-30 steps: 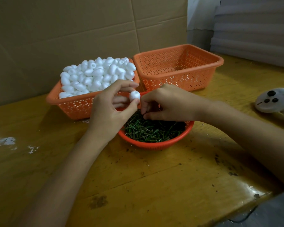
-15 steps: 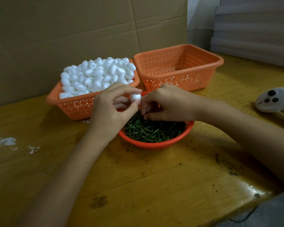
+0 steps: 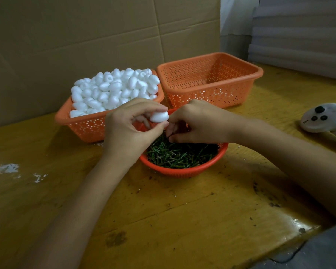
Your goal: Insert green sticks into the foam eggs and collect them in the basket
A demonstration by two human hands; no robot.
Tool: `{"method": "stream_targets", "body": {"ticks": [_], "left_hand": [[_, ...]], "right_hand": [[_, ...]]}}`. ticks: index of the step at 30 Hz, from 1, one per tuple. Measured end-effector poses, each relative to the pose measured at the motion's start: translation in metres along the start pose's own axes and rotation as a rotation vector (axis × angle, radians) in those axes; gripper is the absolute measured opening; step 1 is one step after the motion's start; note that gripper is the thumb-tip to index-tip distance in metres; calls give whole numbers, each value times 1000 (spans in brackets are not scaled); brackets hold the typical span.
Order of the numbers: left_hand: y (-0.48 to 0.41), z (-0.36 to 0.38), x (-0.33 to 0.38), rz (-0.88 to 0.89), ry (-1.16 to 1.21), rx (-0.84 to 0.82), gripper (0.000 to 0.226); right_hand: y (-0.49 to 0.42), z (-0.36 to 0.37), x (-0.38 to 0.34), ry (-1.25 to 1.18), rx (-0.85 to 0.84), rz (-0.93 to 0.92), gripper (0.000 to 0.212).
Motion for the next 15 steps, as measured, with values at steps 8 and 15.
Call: {"method": "stream_targets", "body": {"ticks": [8,15], "left_hand": [[1,-1,-1,-7,0,-23,24],[0,-1,3,-51,36,-29,40]], "right_hand": [[1,-1,0,-13,-3,-8,16],[2,-1,0,-25,1,-22,14]]}}
Point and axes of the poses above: each hand's wrist, its own y-axis away from the middle knuckle, its own z-axis out of the palm, x = y × z, the point moved 1 cm from there along -y, towards the middle knuckle, and after that the axes turned 9 degrees about -x, right-handed, at the moved point
